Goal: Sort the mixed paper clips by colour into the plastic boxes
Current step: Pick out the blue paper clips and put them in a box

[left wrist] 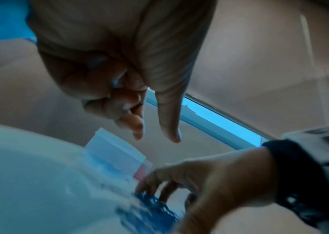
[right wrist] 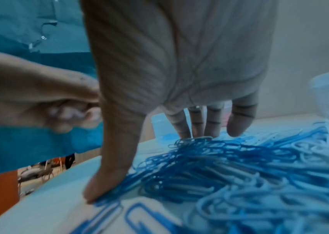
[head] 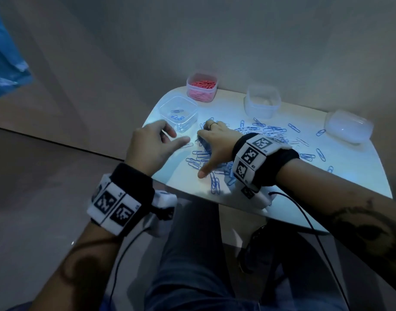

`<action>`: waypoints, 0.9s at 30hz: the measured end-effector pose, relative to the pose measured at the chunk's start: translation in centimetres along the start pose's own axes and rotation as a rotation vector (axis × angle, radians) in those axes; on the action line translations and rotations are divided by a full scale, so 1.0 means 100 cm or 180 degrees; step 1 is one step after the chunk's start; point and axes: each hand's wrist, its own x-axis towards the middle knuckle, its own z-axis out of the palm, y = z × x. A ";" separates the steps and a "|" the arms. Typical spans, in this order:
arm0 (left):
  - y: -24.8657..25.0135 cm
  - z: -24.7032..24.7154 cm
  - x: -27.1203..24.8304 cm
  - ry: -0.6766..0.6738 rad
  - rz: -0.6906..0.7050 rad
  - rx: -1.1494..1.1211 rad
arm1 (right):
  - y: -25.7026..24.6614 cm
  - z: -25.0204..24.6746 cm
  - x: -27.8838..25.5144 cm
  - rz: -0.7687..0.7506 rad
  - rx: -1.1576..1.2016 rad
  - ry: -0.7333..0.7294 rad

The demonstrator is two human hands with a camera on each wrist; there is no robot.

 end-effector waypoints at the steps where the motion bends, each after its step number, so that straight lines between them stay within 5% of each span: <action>1: -0.002 0.005 -0.006 -0.0058 -0.0114 -0.0107 | 0.001 -0.001 0.002 -0.0016 0.0039 0.0018; 7: -0.001 0.037 -0.019 -0.0620 -0.0627 -0.0468 | 0.010 -0.002 0.010 -0.0075 0.0223 0.0162; 11: 0.005 0.046 -0.013 -0.0699 -0.0568 -0.0357 | 0.009 -0.002 0.011 -0.0136 0.0237 0.0222; 19: 0.015 0.057 -0.007 -0.0402 -0.0299 -0.0356 | 0.007 -0.003 0.005 -0.0229 0.0188 0.0178; 24: 0.016 0.058 -0.003 -0.0342 -0.0669 -0.1394 | 0.006 0.000 0.007 -0.0259 0.0057 0.0327; 27: 0.011 0.055 -0.004 0.0060 -0.0907 -0.2039 | 0.009 0.001 0.009 -0.0256 0.0148 0.0379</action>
